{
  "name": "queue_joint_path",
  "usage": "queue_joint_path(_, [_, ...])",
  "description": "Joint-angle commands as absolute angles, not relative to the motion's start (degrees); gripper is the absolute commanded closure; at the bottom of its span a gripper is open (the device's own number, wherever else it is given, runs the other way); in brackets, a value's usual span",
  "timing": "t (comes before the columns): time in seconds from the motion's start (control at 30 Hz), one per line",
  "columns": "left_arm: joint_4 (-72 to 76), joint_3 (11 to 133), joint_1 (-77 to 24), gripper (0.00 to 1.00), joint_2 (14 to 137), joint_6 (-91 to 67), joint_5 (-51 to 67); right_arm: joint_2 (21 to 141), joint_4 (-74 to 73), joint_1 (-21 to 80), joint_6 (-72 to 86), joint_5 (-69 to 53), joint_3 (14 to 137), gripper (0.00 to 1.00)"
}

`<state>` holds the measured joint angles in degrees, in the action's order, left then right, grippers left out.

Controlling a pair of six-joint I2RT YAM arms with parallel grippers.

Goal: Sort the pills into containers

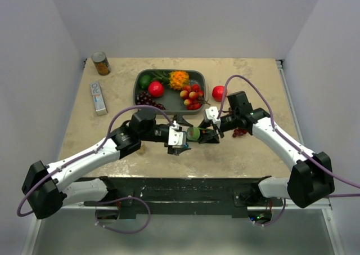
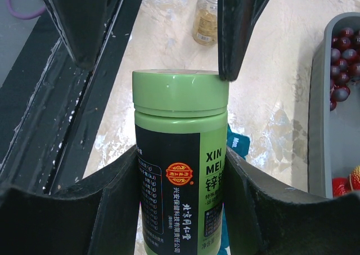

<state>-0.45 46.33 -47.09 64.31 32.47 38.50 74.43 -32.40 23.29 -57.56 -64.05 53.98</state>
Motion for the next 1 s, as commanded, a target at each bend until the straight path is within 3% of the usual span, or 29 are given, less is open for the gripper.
queue_joint_path(0.0, [4.1,48.2,-48.8,0.14,65.0,35.7,35.1,72.8,-32.1,23.3,-58.7,-66.7,54.1,1.0])
queue_joint_path(0.27, [5.3,47.7,-49.6,0.17,66.0,35.6,33.0,72.9,-32.2,23.4,-58.8,-66.8,54.1,1.0])
queue_joint_path(0.57, [1.7,48.3,-49.9,0.28,67.3,36.9,30.2,73.0,-32.3,23.3,-58.8,-66.7,54.1,1.0])
queue_joint_path(0.7, [2.8,48.3,-49.9,0.65,67.1,33.8,29.8,73.0,-32.3,23.3,-58.8,-66.6,54.2,1.0])
queue_joint_path(0.77, [3.3,48.1,-49.9,0.74,66.5,30.9,30.9,73.0,-32.3,23.2,-58.7,-66.4,54.2,1.0])
queue_joint_path(0.83, [4.2,47.8,-49.9,0.96,66.1,25.7,32.3,73.2,-32.3,23.3,-58.6,-66.2,54.2,1.0])
queue_joint_path(0.97, [5.6,48.7,-49.8,1.0,65.0,3.6,27.7,73.3,-31.2,23.3,-57.5,-65.2,54.3,1.0])
